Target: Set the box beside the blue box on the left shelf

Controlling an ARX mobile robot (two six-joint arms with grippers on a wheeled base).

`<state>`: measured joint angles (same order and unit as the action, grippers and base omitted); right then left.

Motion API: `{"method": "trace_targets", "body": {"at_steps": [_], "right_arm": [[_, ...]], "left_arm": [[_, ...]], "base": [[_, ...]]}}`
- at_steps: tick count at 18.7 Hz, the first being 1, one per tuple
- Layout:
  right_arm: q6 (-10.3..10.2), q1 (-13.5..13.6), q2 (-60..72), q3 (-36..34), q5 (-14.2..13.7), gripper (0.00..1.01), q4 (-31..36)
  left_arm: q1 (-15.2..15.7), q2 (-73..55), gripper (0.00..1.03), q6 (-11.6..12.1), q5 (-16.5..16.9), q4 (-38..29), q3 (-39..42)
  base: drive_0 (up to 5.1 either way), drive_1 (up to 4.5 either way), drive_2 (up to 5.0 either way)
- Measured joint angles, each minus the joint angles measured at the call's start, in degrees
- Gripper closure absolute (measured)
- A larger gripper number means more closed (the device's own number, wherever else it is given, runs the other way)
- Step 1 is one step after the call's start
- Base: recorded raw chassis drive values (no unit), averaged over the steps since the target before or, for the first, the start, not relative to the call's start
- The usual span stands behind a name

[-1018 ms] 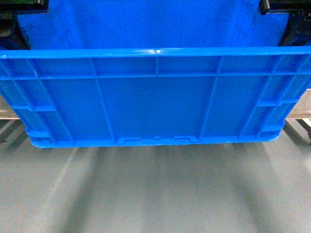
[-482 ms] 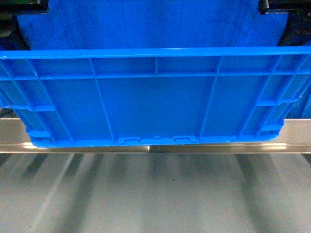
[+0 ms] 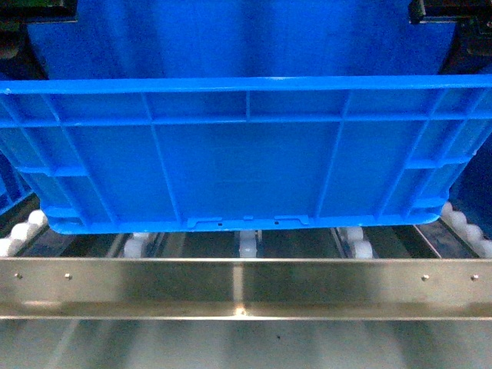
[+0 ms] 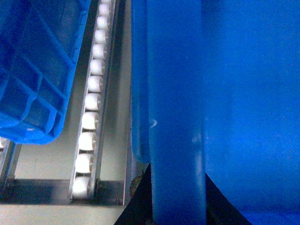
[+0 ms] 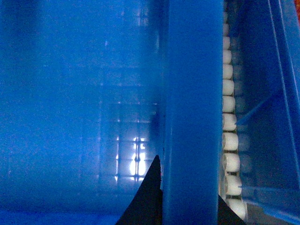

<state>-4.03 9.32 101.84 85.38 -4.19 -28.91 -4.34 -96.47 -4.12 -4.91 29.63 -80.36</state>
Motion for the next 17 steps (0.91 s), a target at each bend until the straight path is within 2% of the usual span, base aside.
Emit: {"method": "trace_targets", "body": {"at_steps": [17], "right_arm": [[0.0,0.02,0.04,0.0,-0.02,0.94,-0.11]], "left_arm": [[0.0,-0.02,0.96,0.0,0.0,0.09,0.0]], "base": [[0.0,4.18,-4.1]]}}
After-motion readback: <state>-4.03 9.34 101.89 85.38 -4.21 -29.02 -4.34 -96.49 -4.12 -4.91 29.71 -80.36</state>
